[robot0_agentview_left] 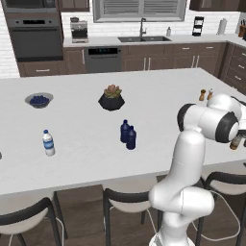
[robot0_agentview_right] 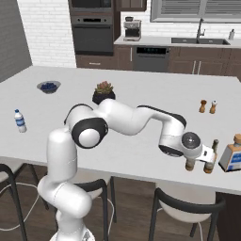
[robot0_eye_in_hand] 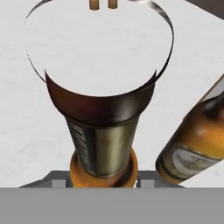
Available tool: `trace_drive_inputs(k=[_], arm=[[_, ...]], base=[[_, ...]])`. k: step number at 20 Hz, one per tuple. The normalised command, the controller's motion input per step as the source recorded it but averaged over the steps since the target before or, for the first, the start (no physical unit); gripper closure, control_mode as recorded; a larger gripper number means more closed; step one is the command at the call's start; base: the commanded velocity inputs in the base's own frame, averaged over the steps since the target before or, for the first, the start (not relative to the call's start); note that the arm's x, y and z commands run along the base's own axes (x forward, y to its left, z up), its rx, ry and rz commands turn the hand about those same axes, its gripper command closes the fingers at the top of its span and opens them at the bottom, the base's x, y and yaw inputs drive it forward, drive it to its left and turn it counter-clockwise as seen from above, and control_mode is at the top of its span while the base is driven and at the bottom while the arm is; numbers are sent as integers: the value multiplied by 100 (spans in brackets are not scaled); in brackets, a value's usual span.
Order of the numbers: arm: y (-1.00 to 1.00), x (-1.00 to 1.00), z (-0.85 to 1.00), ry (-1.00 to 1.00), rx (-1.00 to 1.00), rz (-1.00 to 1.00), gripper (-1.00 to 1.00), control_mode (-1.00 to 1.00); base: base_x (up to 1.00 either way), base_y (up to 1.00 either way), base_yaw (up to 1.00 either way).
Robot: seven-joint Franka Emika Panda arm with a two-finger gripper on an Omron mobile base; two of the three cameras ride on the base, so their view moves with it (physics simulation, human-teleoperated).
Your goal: Move the plastic bottles in the middle to the plastics group, and the glass bottles in the middle to the glass group.
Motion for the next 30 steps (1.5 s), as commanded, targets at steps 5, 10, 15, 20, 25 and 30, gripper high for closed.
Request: trace_drive_inputs(k=[5, 10, 15, 20, 25, 30], arm=[[1, 0, 0, 0, 0, 0, 100, -100], [4, 0, 0, 0, -7, 0, 100, -100], [4, 0, 0, 0, -12, 0, 100, -100], [0, 0, 0, 0, -1, 0, 100, -100], [0, 0, 0, 0, 0, 0, -100, -100], [0, 0, 0, 0, 0, 0, -100, -100]], base=[[0, 0, 0], [0, 0, 0], [0, 0, 0], [0, 0, 0], [0, 0, 0], [0, 0, 0]])
